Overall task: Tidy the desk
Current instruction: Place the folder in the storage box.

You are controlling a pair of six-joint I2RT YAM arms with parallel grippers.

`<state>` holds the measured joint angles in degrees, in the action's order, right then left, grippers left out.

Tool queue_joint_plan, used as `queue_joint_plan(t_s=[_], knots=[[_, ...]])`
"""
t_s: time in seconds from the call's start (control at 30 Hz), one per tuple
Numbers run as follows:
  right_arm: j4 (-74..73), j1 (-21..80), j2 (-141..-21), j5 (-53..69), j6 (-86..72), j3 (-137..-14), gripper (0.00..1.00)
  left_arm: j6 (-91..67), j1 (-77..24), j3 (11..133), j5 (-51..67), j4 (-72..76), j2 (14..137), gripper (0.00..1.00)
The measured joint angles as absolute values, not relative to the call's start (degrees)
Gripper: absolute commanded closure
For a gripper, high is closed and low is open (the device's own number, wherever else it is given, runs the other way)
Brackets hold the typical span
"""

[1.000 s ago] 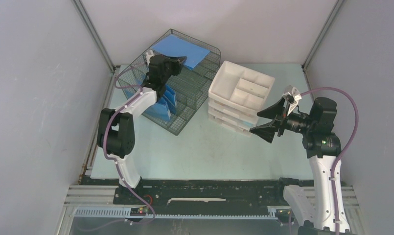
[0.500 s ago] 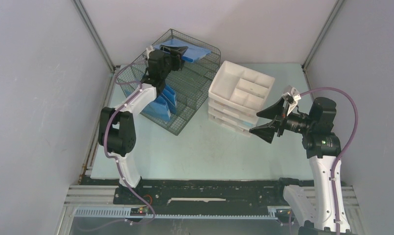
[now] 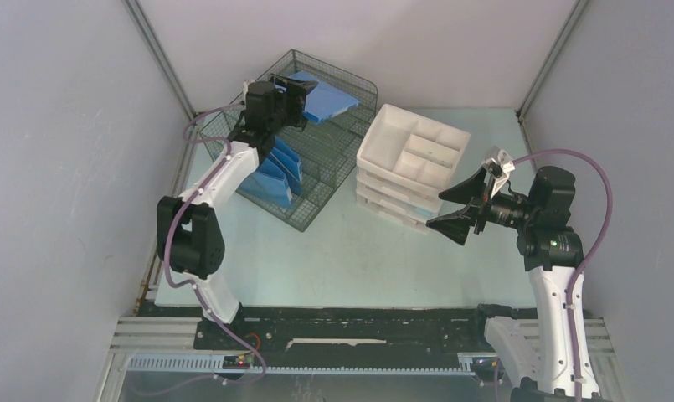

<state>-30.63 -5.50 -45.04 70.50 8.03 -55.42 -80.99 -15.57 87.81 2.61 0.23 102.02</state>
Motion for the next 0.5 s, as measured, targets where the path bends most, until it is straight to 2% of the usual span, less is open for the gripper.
queue_joint_plan(t_s=[0.23, 0.33, 0.5], knots=[[-30.6, -5.2, -45.0, 70.4, 8.1, -55.4, 0.0, -80.9, -15.6, 87.9, 2.7, -7.1, 99.3, 0.08], [-30.6, -5.2, -45.0, 70.4, 8.1, -55.4, 0.0, -81.0, -15.6, 88.8, 2.7, -10.2, 98.7, 0.01], [-30.6, -5.1, -45.0, 70.3, 8.1, -55.4, 0.0, -79.9, -15.5, 92.5, 2.6, -16.4, 98.6, 0.0]])
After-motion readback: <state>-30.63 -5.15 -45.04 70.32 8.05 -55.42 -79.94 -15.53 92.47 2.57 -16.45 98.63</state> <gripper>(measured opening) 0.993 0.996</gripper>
